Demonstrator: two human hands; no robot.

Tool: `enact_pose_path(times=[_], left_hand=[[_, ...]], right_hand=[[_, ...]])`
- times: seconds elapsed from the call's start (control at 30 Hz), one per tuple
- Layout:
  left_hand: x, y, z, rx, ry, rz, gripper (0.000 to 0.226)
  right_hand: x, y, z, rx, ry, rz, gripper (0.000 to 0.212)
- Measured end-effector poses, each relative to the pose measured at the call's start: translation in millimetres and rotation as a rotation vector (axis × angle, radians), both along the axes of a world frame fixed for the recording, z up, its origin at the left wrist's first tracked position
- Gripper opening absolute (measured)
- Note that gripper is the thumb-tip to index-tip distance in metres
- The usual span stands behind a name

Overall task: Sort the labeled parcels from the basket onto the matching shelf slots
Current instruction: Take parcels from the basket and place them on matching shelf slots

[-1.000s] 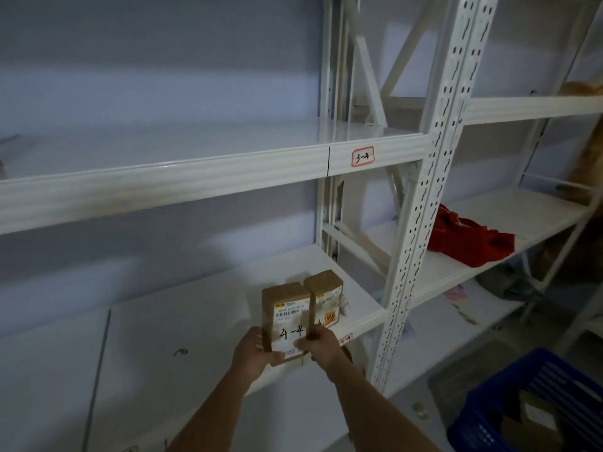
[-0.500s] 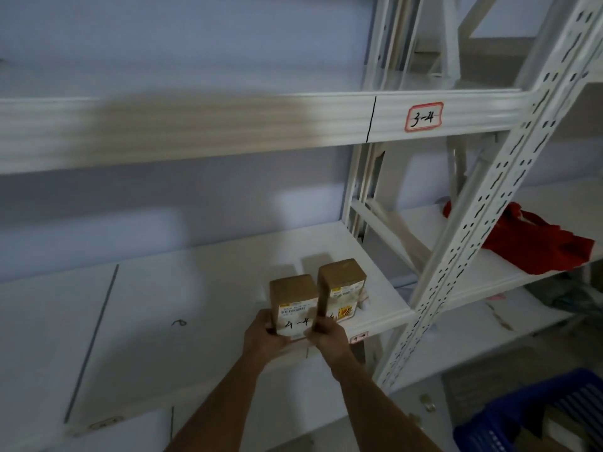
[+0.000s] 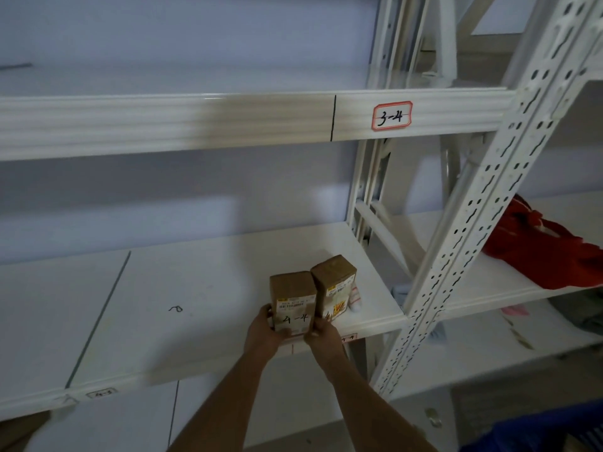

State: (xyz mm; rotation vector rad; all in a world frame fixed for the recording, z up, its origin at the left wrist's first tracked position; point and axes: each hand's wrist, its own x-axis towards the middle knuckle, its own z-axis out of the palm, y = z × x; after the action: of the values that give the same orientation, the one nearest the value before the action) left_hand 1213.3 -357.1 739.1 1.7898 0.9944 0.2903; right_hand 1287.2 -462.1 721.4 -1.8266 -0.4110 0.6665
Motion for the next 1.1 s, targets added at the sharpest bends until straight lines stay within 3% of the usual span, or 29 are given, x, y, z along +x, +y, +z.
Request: enact_pose_path(times=[0.27, 0.4, 0.47, 0.57, 0.63, 0.93, 1.1], left_hand=[[6.3, -6.5, -4.8, -0.002, 0.005, 0.059, 0.077], [3.5, -5.0, -8.3, -0.042, 0.005, 0.119, 0.098], [1.9, -3.3, -11.6, -0.041, 0.020, 0.148, 0.091], [-0.6, -2.4, -14.6, 0.027, 0.048, 0.127, 0.051], [1.7, -0.3, -17.4, 0.073, 0.048, 0.116, 0.041], [17.3, 9.9, -19.9, 0.069, 0.034, 0.126, 0.033], [13.4, 6.8, -19.2, 0.001, 0.039, 0.135, 0.052]], right_hand=[[5.3, -11.2, 2.4, -0.055, -0.070, -0.011, 0.012], [4.9, -10.3, -1.1, -0.086, -0.072, -0.031, 0.019], [5.2, -8.6, -1.1, -0.090, -0.062, -0.058, 0.019], [4.4, -4.0, 1.4, -0.093, -0.052, -0.057, 0.020], [4.1, -0.8, 3.9, -0.095, -0.054, -0.058, 0.020], [9.1, 2.6, 8.4, -0.106, -0.044, -0.092, 0.019], [15.3, 0.7, 5.9, -0.151, -0.011, -0.190, 0.012]])
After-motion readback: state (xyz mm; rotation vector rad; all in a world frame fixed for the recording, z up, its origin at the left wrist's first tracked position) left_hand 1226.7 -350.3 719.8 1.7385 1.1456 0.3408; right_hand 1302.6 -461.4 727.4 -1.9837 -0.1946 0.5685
